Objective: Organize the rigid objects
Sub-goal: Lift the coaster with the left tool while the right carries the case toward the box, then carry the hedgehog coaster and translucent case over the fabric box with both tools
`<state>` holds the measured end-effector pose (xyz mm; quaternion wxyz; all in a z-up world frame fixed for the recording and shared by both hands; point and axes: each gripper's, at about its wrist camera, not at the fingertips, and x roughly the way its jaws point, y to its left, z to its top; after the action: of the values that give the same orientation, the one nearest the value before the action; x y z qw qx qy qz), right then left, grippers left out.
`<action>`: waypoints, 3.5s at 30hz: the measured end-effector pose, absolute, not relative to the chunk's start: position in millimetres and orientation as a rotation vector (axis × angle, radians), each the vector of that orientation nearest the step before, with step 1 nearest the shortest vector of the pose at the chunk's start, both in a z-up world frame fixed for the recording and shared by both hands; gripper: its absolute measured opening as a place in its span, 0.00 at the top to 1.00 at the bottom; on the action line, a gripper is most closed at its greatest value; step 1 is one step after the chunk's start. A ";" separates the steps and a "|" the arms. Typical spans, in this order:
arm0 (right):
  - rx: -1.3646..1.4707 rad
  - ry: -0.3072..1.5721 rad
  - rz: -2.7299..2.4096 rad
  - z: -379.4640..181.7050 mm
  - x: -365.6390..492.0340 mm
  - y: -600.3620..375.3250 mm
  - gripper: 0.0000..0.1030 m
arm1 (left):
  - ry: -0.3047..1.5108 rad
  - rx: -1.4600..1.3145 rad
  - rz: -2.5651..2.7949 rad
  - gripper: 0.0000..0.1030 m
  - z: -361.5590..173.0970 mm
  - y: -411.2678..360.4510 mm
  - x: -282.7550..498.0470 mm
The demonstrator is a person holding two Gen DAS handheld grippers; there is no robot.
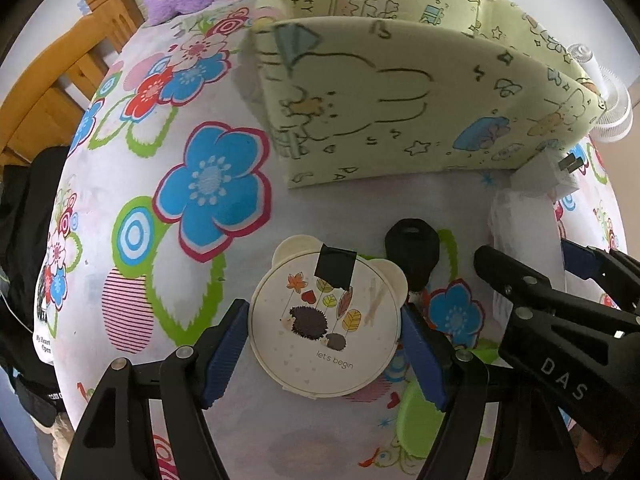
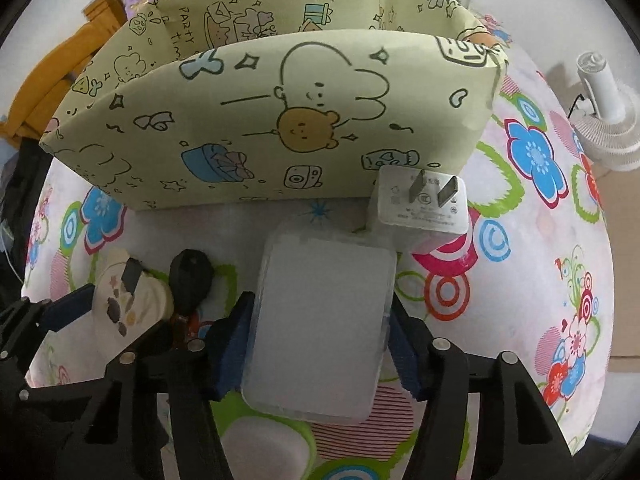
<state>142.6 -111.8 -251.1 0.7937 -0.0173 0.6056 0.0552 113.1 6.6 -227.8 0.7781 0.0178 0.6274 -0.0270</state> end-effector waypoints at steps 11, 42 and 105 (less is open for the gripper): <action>-0.010 1.305 0.115 -244.1 127.8 -126.9 0.40 | 1.333 0.068 -0.070 0.26 -219.2 -14.6 105.5; 0.040 1.151 0.064 -151.7 82.4 -114.5 0.40 | 1.180 0.128 -0.137 0.26 -139.0 -11.9 67.5; -0.082 1.087 0.204 -82.0 193.5 -120.7 0.40 | 1.117 0.030 -0.068 0.26 -91.5 -40.7 172.8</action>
<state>193.5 -120.7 -82.0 0.8501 -0.0388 0.5161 0.0969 172.8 -40.7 -91.5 0.8474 0.0144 0.5297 -0.0324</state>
